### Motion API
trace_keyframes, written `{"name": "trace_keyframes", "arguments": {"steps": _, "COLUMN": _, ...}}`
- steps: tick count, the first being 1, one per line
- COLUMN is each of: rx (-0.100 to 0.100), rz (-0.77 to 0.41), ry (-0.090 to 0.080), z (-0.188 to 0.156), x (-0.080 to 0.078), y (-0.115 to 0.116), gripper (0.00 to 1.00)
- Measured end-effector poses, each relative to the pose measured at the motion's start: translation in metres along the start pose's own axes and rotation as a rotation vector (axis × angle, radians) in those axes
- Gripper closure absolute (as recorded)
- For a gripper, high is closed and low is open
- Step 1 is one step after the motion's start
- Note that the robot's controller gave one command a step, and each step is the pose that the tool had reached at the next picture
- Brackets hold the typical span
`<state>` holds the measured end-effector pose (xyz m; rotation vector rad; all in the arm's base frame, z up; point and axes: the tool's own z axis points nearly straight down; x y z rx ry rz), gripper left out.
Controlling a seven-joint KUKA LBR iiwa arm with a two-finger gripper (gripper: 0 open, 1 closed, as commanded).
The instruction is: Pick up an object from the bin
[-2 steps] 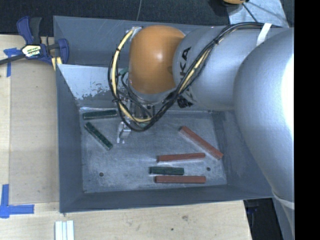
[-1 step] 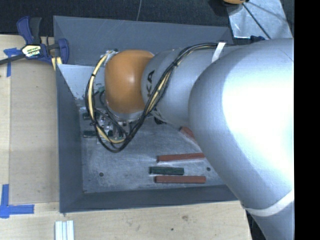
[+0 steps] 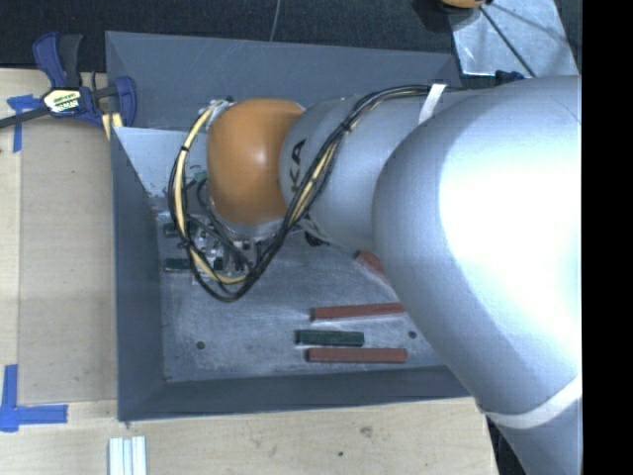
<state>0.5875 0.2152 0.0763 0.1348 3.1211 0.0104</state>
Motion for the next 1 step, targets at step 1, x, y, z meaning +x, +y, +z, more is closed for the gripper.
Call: {"name": "trace_keyframes", "arguments": {"steps": 1, "rx": 0.006, "rz": -0.046, "ry": 0.014, "z": -0.1292, "x": -0.0130, "y": -0.0034, "gripper": 1.00}}
